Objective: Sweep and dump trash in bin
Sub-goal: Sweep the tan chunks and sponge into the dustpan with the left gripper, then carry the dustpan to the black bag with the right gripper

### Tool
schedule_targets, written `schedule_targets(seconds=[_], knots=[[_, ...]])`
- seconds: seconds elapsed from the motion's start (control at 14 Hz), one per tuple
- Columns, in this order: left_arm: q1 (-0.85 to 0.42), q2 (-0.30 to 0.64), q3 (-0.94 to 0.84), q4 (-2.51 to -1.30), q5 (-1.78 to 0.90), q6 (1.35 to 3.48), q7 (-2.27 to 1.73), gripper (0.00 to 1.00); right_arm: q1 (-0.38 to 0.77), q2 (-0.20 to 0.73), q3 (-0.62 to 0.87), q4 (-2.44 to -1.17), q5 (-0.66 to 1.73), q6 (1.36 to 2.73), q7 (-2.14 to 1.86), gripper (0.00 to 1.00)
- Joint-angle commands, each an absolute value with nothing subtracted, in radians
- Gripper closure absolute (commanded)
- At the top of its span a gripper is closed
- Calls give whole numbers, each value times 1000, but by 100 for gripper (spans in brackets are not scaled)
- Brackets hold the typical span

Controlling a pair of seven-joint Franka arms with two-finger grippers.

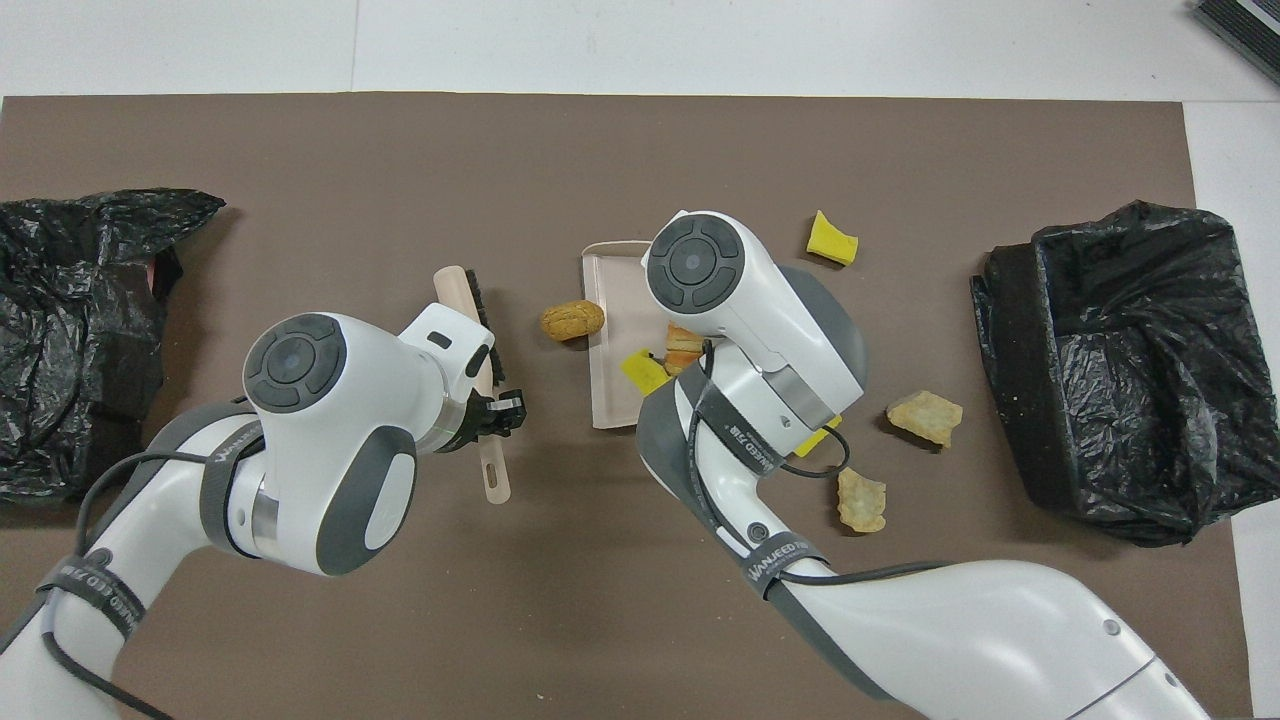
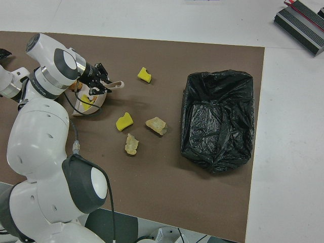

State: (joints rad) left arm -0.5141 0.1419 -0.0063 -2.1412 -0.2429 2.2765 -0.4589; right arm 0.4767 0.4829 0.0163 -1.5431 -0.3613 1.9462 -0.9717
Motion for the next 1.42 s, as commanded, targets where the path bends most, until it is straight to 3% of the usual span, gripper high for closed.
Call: schedule_targets(seconds=[0.0,0.36,0.85,1.21,1.35], knots=[[-592,141,-5,-2138,-227,2295,-456,100,465,477,23,-1554,-376,1944,-971,100],[-690,132,-2,-2138,-238,2327,-445,100,460,477,23,-1551,-361,1945,-966,100],[-578,130,15,-2151,-224,2238,-529,100,408,471,25,-1549,-261,1960,-925,100],[-600,109,11,-2154,-131,2152,-696,100,330,361,26,-1610,-256,1954,-943,100],[-668,65,11,-2221,-130,2169,-719,100,266,290,26,-1670,-204,1953,-978,100]])
